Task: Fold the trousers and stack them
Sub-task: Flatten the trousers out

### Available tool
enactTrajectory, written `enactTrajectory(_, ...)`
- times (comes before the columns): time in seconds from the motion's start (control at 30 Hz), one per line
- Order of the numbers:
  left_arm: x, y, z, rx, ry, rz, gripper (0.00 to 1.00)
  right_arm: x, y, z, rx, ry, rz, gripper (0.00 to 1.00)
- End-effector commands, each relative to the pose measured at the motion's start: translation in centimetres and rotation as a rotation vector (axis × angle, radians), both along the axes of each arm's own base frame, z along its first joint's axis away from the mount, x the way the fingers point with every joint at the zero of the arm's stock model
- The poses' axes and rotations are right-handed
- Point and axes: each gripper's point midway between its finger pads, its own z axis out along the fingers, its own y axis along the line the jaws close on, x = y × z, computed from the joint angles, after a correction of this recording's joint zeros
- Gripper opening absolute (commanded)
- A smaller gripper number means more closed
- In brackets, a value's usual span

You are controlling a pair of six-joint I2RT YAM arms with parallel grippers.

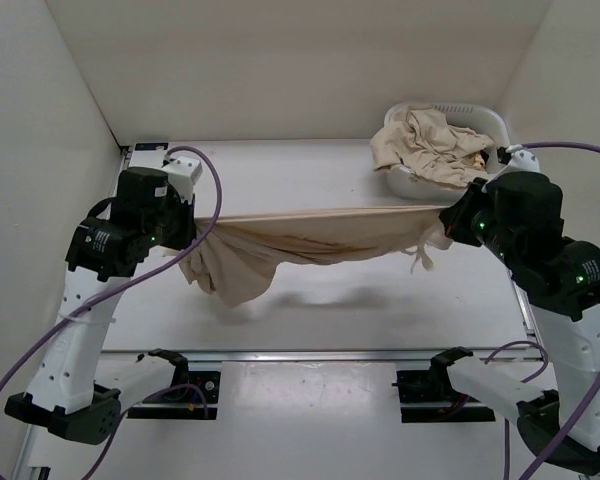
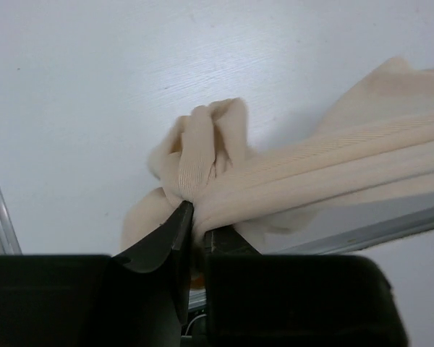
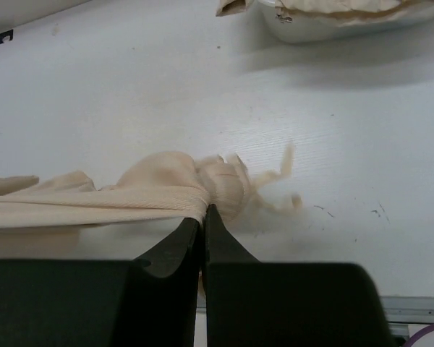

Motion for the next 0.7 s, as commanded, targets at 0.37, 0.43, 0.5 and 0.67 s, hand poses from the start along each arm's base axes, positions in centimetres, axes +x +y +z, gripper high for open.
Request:
enactTrajectory(0.37, 12.0, 2.8, -5.9, 0.073, 0.175, 0.182, 0.27, 15.5, 2.4, -4.0, -0.36, 0.09, 0.1, 0.19)
enactTrajectory(0.43, 16.2, 3.6, -8.9, 0.061, 0.259, 0.21, 0.54, 20.3, 3.3, -8.6, -0.39, 0.236, 0.09, 0.79)
enactTrajectory(0.5, 20.3, 3.9, -7.0, 0.02, 0.194, 0.22, 0.85, 24.1, 2.1, -10.7, -0.367, 0.305, 0.015, 0.91)
enactTrajectory(0.67, 21.0, 7.0, -8.6, -0.009, 0.242, 0.281, 0.97, 22.6, 1.8, -14.0, -0.161, 0.42, -0.013, 0.96)
